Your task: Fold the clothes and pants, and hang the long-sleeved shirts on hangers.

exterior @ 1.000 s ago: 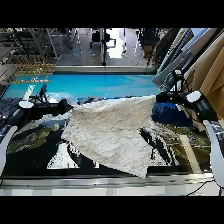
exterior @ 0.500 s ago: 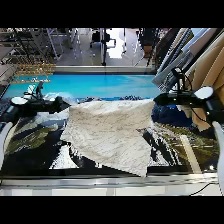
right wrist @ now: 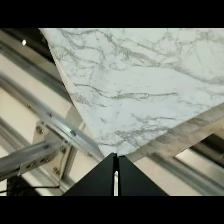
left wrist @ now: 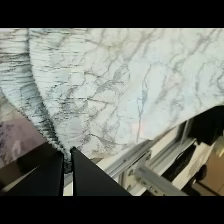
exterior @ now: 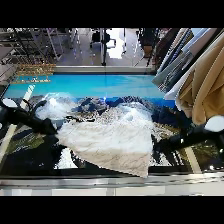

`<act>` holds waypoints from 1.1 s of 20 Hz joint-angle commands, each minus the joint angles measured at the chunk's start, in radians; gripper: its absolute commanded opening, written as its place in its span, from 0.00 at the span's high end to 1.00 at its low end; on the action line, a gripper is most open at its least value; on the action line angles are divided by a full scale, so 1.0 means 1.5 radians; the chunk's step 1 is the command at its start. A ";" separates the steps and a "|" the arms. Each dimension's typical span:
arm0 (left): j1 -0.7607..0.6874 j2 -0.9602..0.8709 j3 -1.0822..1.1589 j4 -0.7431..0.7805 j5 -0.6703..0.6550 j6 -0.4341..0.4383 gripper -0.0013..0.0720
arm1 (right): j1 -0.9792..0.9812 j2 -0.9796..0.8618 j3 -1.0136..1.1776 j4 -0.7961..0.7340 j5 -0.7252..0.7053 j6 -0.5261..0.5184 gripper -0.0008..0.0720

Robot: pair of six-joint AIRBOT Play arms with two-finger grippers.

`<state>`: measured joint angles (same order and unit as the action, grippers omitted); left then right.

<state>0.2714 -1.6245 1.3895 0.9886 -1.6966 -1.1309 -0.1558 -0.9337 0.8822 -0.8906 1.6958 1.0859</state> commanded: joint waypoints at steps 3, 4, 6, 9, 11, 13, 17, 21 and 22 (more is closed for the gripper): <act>-0.008 -0.017 -0.001 0.109 -0.052 0.014 0.96 | 0.001 0.035 -0.212 -0.011 0.016 0.013 0.97; -0.017 -0.022 -0.001 0.109 -0.054 0.013 0.89 | 0.001 0.034 -0.237 -0.030 -0.020 0.013 0.97; -0.037 -0.027 -0.001 0.109 -0.054 0.013 0.49 | 0.001 0.035 -0.252 -0.054 -0.061 0.013 0.67; -0.042 -0.027 0.004 0.125 -0.056 0.008 0.47 | 0.000 0.035 -0.228 -0.071 -0.035 0.018 0.33; -0.030 -0.025 0.017 0.129 -0.071 -0.032 0.47 | 0.000 0.035 -0.208 -0.131 -0.108 0.098 0.26; -0.020 -0.016 0.036 0.104 -0.067 -0.073 0.47 | 0.000 0.021 -0.213 -0.135 -0.231 0.156 0.24; -0.019 0.016 0.044 0.010 -0.025 -0.074 0.49 | 0.000 -0.096 -0.225 -0.061 -0.372 0.116 0.15; -0.036 0.027 0.044 -0.022 -0.009 -0.055 0.63 | 0.001 -0.217 -0.226 0.068 -0.377 -0.039 0.19; -0.045 0.026 0.043 -0.022 -0.002 -0.053 0.64 | 0.005 -0.240 -0.226 0.098 -0.381 -0.075 0.21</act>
<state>0.2256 -1.5940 1.4532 0.9943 -1.7279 -1.2224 -0.1535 -1.1851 0.5449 -0.8845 1.1770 1.1294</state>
